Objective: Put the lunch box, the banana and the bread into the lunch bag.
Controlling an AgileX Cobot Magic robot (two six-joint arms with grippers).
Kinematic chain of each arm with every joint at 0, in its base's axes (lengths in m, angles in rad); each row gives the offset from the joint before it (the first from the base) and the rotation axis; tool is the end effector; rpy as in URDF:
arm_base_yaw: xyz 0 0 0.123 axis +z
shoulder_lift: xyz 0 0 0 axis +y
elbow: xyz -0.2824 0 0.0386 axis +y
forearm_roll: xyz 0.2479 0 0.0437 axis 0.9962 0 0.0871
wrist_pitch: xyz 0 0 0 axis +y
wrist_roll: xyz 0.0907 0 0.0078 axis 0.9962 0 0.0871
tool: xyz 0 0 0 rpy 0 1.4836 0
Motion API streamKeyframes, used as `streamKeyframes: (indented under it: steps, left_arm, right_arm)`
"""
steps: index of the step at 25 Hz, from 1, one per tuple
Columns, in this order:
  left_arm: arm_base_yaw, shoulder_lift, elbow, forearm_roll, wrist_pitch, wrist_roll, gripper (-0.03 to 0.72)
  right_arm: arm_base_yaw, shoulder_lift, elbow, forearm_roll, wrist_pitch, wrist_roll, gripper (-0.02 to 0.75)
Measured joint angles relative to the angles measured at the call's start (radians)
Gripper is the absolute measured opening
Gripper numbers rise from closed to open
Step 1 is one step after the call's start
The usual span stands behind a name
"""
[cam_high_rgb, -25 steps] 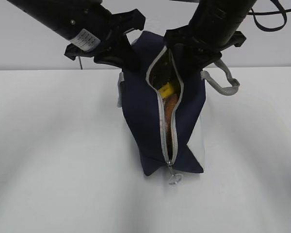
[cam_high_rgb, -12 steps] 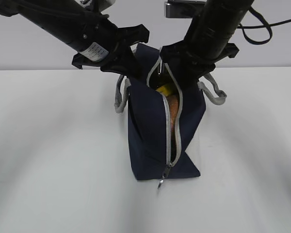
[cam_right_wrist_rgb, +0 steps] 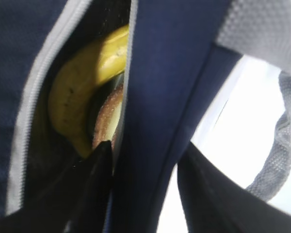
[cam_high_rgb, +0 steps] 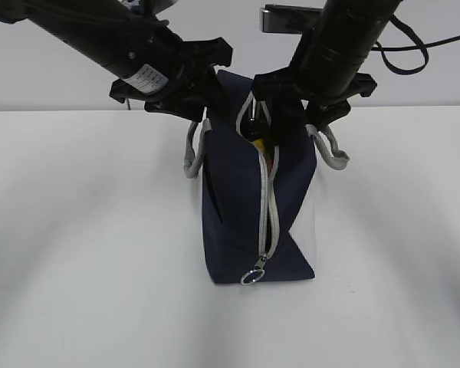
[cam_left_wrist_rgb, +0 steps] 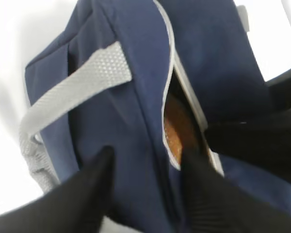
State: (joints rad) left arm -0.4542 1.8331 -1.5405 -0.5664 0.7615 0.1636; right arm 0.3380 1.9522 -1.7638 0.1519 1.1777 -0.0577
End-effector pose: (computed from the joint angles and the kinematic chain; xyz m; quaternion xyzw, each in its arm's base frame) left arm 0.3573 -0.2120 0.2907 0.1494 0.9146 -0.2830 0.2472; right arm 0.3909 0.1509 0.2810 -0.1757 0.9709 0.0931 0.1333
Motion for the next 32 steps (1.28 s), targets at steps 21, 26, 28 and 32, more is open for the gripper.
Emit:
streamKeyframes:
  steps: [21,26,28,32]
  left_arm:
    - [-0.033,-0.241,0.132,0.118,0.124,0.033,0.442]
    - [-0.076,-0.331,0.287,0.119,0.062,0.086,0.435]
    - [-0.086,-0.366,0.329,0.117,0.044,0.108,0.435]
    - [-0.089,-0.422,0.381,0.113,0.025,0.134,0.435]
  right_arm:
    - [0.0,-0.548,0.566,0.004,-0.335,-0.034,0.363]
    - [0.0,-0.71,0.806,0.039,-0.437,-0.112,0.363]
    - [0.0,-0.763,0.888,0.092,-0.466,-0.175,0.363]
    - [0.0,-0.814,1.046,0.291,-0.506,-0.401,0.363]
